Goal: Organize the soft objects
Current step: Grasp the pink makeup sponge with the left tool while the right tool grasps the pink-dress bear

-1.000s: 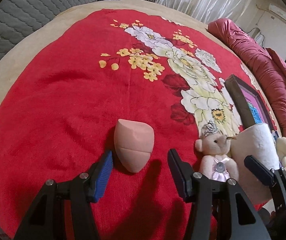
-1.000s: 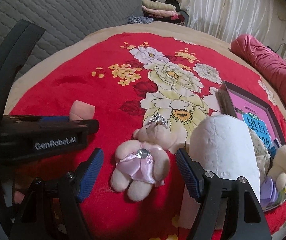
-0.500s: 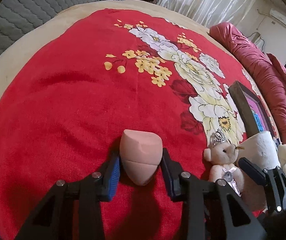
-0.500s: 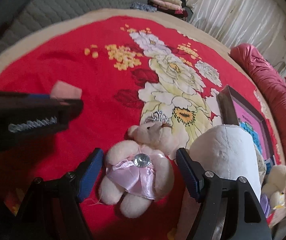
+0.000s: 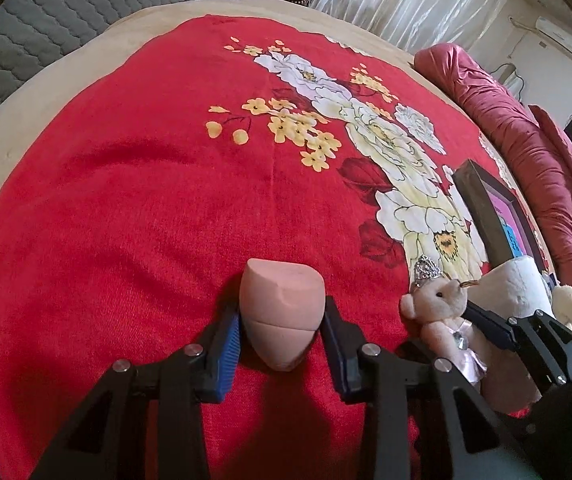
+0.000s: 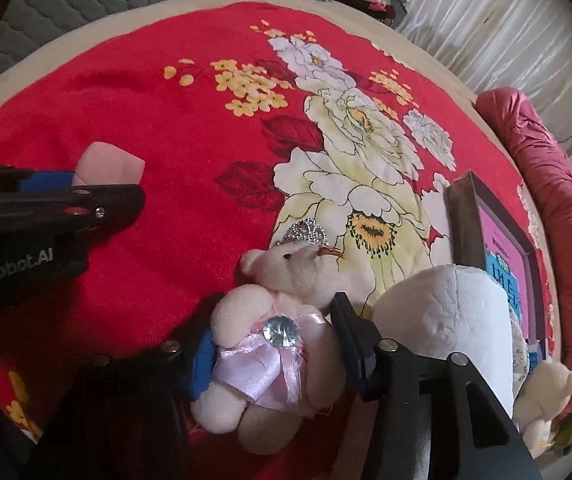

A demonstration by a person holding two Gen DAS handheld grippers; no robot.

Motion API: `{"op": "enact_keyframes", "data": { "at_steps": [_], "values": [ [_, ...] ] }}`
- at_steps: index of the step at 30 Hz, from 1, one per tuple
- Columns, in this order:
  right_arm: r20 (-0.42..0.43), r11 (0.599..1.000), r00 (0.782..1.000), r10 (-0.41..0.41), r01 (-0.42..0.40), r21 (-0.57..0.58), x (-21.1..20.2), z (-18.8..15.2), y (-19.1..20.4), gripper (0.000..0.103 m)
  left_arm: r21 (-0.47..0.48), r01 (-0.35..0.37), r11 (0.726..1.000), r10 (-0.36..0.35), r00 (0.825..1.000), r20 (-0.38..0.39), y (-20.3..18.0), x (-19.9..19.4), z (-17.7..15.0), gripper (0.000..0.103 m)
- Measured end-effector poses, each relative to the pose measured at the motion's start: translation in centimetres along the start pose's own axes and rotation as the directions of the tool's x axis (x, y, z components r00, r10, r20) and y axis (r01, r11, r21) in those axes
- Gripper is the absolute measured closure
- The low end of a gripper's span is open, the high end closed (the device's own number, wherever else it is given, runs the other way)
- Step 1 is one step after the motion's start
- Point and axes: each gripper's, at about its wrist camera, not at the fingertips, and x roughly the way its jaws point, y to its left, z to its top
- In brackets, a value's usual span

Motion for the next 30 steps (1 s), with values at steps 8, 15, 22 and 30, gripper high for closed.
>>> {"op": "enact_keyframes", "data": {
  "at_steps": [8,15,22,30],
  "values": [
    [0.113,0.987,0.987,0.116,-0.127,0.097,-2.7,-0.7,-1.6,0.057,-0.012,0.012,1.0,-0.011,0.997,0.071,0.0,-1.8,0.1,0.067],
    [0.214,0.982,0.966,0.148,-0.17,0.087,-6.1,-0.6,-1.5,0.057,-0.013,0.006,1.0,-0.004,0.99,0.143,-0.5,-4.5,-0.2,0.067],
    [0.305,0.974,0.943,0.131,-0.179,0.138,-9.7,-1.5,-3.8,0.057,0.01,-0.014,1.0,0.012,0.978,0.208,-2.4,-7.3,-0.9,0.067],
    [0.391,0.955,0.919,0.052,-0.16,0.248,-13.3,-4.5,-9.3,0.057,0.121,0.032,0.992,-0.056,0.978,0.199,-9.0,-8.9,-3.2,0.067]
  ]
}}
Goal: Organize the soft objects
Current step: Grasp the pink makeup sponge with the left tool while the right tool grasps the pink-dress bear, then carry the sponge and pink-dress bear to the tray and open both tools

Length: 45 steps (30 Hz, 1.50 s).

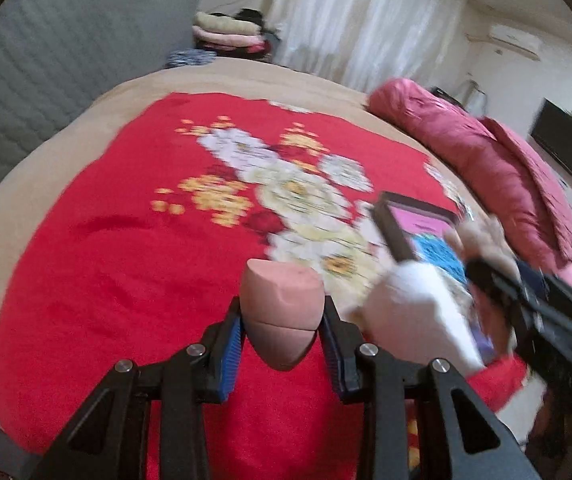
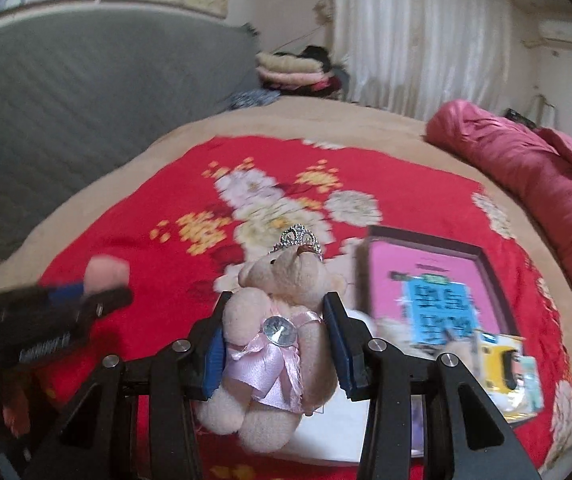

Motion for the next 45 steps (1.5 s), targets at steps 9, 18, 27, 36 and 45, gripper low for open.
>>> {"op": "enact_keyframes", "data": {
  "at_steps": [9,18,27,36,45],
  "values": [
    [0.075,0.984,0.99,-0.117,0.106,0.145,-4.1,-1.0,-8.2,0.057,0.178,0.115,0.977,-0.109,0.993,-0.041,-11.0,-0.2,-1.4,0.067],
    [0.061,0.924,0.975,-0.212,0.18,0.339,-6.3,-4.4,-17.2,0.057,0.282,0.258,0.924,-0.226,0.964,-0.141,-19.6,1.6,-2.7,0.067],
    [0.049,0.878,0.966,-0.256,0.211,0.429,-7.2,-6.8,-21.9,0.057,0.328,0.312,0.892,-0.241,0.941,-0.239,-23.8,5.7,-4.1,0.067],
    [0.035,0.888,0.974,-0.222,0.187,0.421,-5.6,-7.3,-22.2,0.057,0.372,0.253,0.893,-0.161,0.952,-0.26,-24.3,9.2,-4.3,0.067],
    [-0.001,0.911,0.982,-0.191,0.177,0.372,-3.2,-7.4,-22.0,0.056,0.377,0.228,0.898,-0.133,0.956,-0.263,-24.1,11.1,-4.1,0.066]
  ]
}}
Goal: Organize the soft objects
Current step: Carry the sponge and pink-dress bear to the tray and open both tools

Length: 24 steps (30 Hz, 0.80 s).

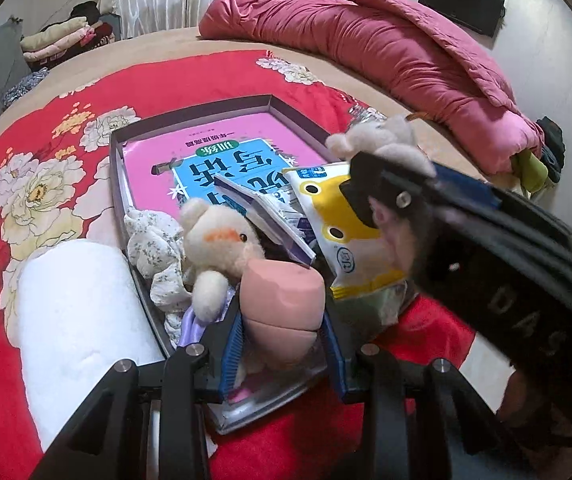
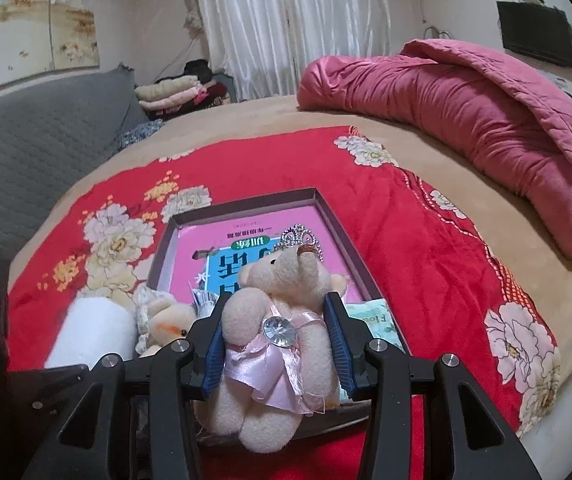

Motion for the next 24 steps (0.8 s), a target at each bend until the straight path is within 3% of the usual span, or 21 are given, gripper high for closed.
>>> {"op": "enact_keyframes", "data": {
  "at_steps": [18,22,24],
  "values": [
    [-0.026,0.998,1.0,-0.015,0.013,-0.054,3.6,-0.7,0.8,0.048,0.025,-0.02,0.999,0.019,1.0,0.011,-0.3,0.3,-0.2,0.066],
    [-0.02,0.999,1.0,0.008,-0.008,-0.034,3.5,-0.7,0.5,0.031,0.031,-0.024,0.999,0.024,1.0,0.012,-0.3,0.3,-0.2,0.066],
    [-0.004,1.0,1.0,0.02,-0.02,-0.023,3.1,-0.6,0.4,0.029,0.03,-0.025,0.999,0.025,1.0,0.011,-0.3,0.4,-0.2,0.066]
  ]
}}
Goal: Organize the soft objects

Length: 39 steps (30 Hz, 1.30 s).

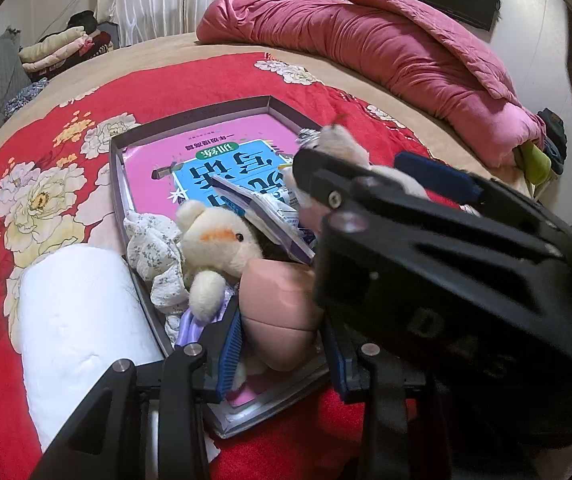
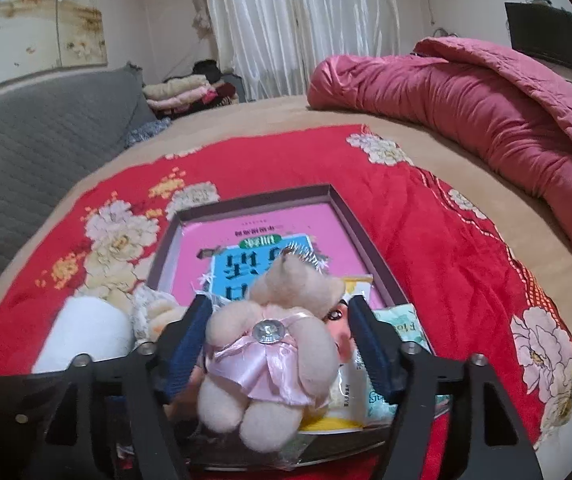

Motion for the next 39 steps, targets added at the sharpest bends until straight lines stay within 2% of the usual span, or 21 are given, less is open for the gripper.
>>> {"op": "enact_keyframes", "data": {
  "at_steps": [5,12,14,19,28,32,39],
  "values": [
    [0.061,1.0,0.998,0.013,-0.013,0.009,-1.7,0.2,-0.2,0.028,0.006,-0.007,1.0,0.007,1.0,0.004,-0.2,0.0,0.0,0.064],
    [0.137,0.993,0.99,-0.041,0.025,0.112,-4.6,0.3,-2.8,0.028,0.015,0.013,1.0,-0.013,1.0,0.0,-0.8,-0.3,0.0,0.046],
    [0.15,0.987,0.986,-0.073,0.05,0.152,-5.3,0.3,-3.6,0.028,0.01,0.014,1.0,-0.014,1.0,0.002,-0.9,-0.5,0.0,0.046],
    [0.156,0.98,0.984,-0.088,0.057,0.192,-6.2,0.3,-4.5,0.028,-0.016,0.017,1.0,-0.016,0.999,0.032,-0.4,-1.7,-0.2,0.045],
    [0.176,0.982,0.979,-0.106,0.075,0.176,-7.7,0.5,-3.8,0.027,-0.048,0.009,0.999,-0.005,0.997,0.078,1.0,-5.1,-0.6,0.042],
    [0.172,0.984,0.98,-0.1,0.072,0.164,-8.2,0.3,-3.1,0.027,-0.069,-0.026,0.997,0.034,0.993,0.114,1.8,-7.2,-1.0,0.042],
    [0.151,0.988,0.984,-0.091,0.07,0.134,-10.2,0.0,-1.1,0.027,-0.096,-0.056,0.994,0.068,0.989,0.128,3.2,-10.1,-2.4,0.041]
  ]
}}
